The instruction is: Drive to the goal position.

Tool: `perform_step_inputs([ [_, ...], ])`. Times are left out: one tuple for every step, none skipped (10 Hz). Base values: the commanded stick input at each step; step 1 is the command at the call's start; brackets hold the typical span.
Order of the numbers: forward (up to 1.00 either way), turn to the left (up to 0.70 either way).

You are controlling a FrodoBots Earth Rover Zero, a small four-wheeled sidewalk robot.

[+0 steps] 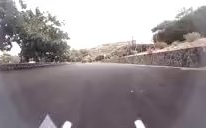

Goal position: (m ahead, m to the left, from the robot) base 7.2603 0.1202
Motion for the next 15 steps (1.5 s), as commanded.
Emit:
perform_step_inputs([
  [0.7, 0.0],
  [0.7, 0.0],
  [0.7, 0.0],
  [0.7, 0.0],
  [0.7, 0.0],
  [0.7, 0.0],
  [0.7, 0.0],
  [0.7, 0.0],
  [0.7, 0.0],
  [0.7, 0.0],
  [0.7, 0.0],
  [0.7, 0.0],
  [0.7, 0.0],
  [0.7, 0.0],
  [0.7, 0.0],
])
